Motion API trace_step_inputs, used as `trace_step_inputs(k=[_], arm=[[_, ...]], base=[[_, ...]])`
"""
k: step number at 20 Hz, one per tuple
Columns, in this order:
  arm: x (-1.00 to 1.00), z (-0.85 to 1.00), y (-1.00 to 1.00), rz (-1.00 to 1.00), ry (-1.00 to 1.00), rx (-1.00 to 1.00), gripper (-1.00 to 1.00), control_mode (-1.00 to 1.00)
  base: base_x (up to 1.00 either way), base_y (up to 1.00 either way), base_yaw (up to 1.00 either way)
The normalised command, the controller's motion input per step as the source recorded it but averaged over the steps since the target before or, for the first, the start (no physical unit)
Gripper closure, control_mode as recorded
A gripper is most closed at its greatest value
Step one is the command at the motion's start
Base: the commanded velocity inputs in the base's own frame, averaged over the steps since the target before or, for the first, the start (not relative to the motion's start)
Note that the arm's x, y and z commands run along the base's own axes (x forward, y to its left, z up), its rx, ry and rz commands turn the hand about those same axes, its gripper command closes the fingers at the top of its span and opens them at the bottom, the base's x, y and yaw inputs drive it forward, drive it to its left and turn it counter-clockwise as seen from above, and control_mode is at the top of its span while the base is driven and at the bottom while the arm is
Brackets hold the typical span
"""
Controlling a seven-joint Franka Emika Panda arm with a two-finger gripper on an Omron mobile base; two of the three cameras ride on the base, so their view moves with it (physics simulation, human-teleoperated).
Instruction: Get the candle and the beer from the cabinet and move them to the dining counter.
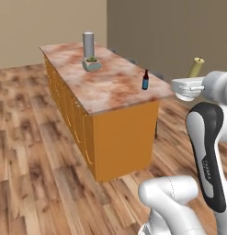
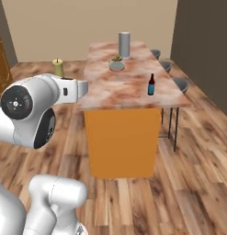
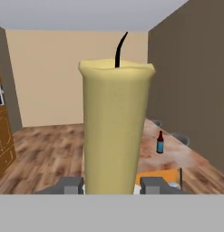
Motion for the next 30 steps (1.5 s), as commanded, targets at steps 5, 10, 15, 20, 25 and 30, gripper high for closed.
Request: trace_step_inputs(k=[5, 10, 15, 20, 25, 30], arm=[[0.0, 0.0, 0.0, 0.0, 0.0, 0.0, 1.0, 1.0], [0.0, 0.0, 0.0, 0.0, 0.0, 0.0, 1.0, 1.0], [0.0, 0.0, 0.0, 0.0, 0.0, 0.0, 1.0, 1.0], [0.0, 0.0, 0.0, 0.0, 0.0, 0.0, 1.0, 1.0], [0.0, 0.0, 0.0, 0.0, 0.0, 0.0, 1.0, 1.0], [0.0, 0.0, 0.0, 0.0, 0.0, 0.0, 1.0, 1.0]], base=[[0.53, -0.36, 0.22], [0.52, -0.38, 0.21], [0.48, -0.39, 0.19], [0.47, -0.39, 0.19], [0.49, -0.38, 0.15], [0.56, -0.28, 0.14]])
